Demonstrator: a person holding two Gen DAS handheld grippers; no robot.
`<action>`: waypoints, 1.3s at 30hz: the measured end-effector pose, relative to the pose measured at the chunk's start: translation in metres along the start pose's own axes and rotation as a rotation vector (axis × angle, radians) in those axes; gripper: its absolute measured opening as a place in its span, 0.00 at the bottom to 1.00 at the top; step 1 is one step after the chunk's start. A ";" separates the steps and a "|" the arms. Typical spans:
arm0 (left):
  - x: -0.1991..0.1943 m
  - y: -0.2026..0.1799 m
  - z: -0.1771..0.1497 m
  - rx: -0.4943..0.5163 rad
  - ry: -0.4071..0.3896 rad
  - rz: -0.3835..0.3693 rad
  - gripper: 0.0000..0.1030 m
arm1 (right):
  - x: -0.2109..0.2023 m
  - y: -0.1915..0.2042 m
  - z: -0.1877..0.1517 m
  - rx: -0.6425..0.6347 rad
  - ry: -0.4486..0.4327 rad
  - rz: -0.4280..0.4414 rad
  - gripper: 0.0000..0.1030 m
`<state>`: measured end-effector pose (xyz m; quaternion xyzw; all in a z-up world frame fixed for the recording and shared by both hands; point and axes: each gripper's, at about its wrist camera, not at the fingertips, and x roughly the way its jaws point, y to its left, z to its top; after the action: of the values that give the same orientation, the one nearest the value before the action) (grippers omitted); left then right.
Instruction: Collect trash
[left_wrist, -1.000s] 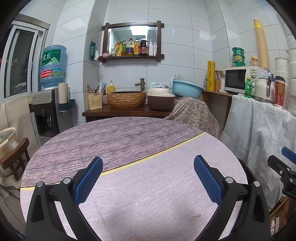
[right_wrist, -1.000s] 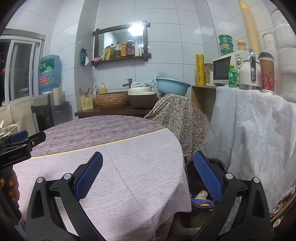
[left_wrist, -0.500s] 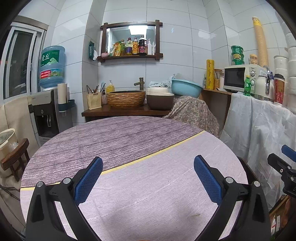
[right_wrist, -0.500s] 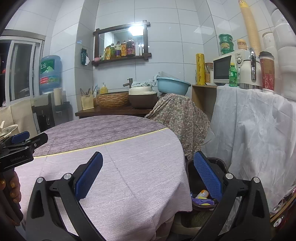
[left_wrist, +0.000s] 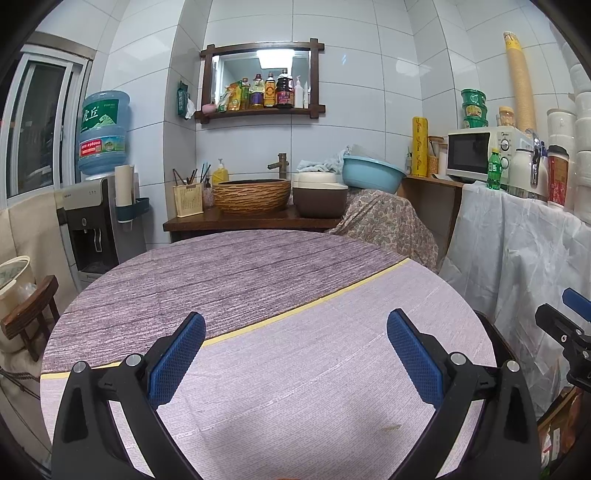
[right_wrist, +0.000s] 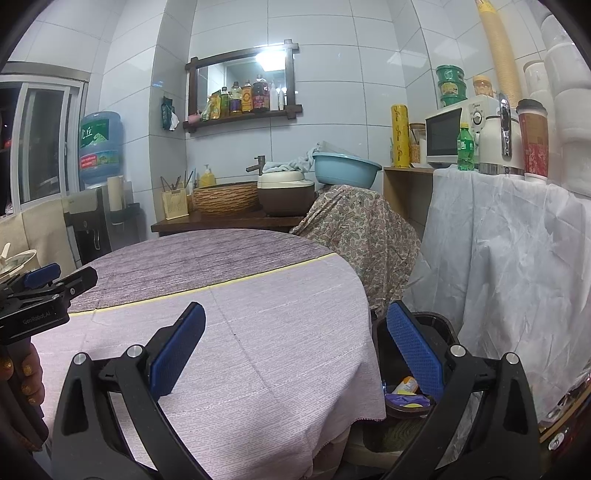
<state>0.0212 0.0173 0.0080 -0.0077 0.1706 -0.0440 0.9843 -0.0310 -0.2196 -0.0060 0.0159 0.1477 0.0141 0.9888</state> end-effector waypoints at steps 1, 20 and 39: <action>0.000 0.000 0.000 0.000 0.001 -0.001 0.95 | 0.000 0.000 0.000 -0.001 0.000 -0.001 0.94; 0.000 -0.001 0.000 -0.006 0.007 -0.006 0.95 | 0.000 0.000 0.000 -0.001 0.001 -0.002 0.94; 0.000 -0.001 0.003 -0.017 0.015 0.000 0.95 | 0.000 0.001 0.000 0.004 0.004 -0.002 0.94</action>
<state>0.0219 0.0161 0.0111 -0.0158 0.1782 -0.0425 0.9829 -0.0314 -0.2189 -0.0061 0.0178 0.1499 0.0128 0.9885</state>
